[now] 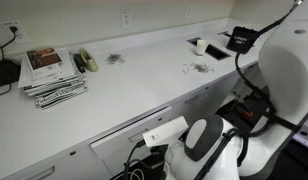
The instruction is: Pick up the trash paper, put it in the drawer and close it
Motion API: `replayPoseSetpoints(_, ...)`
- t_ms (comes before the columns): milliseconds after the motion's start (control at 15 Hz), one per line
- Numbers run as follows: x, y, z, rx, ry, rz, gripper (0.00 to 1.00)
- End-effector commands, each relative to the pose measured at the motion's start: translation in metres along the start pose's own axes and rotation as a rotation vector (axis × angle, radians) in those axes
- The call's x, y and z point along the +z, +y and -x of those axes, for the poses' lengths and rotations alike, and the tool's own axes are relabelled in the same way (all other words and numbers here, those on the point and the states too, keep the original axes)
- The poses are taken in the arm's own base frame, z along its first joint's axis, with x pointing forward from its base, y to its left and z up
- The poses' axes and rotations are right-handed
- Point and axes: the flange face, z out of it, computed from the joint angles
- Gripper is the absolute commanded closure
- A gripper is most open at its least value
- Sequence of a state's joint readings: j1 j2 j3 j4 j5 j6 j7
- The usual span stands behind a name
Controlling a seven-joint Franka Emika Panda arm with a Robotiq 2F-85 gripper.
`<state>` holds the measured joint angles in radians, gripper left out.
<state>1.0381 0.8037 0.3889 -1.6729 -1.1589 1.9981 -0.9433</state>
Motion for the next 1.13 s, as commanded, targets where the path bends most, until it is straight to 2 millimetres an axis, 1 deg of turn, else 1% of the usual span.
replayPoseSetpoints(0, -0.05, -0.036, 0.031, 0.076, -0.014, 0.032, 1.0)
replayPoseSetpoints(267, -0.096, -0.067, 0.066, 0.141, -0.053, 0.072, 1.0)
replayPoseSetpoints(400, -0.115, -0.081, 0.081, 0.16, -0.065, 0.082, 1.0)
replayPoseSetpoints(533, -0.13, -0.092, 0.093, 0.179, -0.074, 0.089, 1.0)
replayPoseSetpoints(667, -0.14, -0.101, 0.103, 0.191, -0.071, 0.088, 1.0)
replayPoseSetpoints(800, -0.146, -0.108, 0.11, 0.206, -0.07, 0.089, 1.0)
replayPoseSetpoints(1067, -0.151, -0.118, 0.114, 0.216, -0.076, 0.084, 1.0)
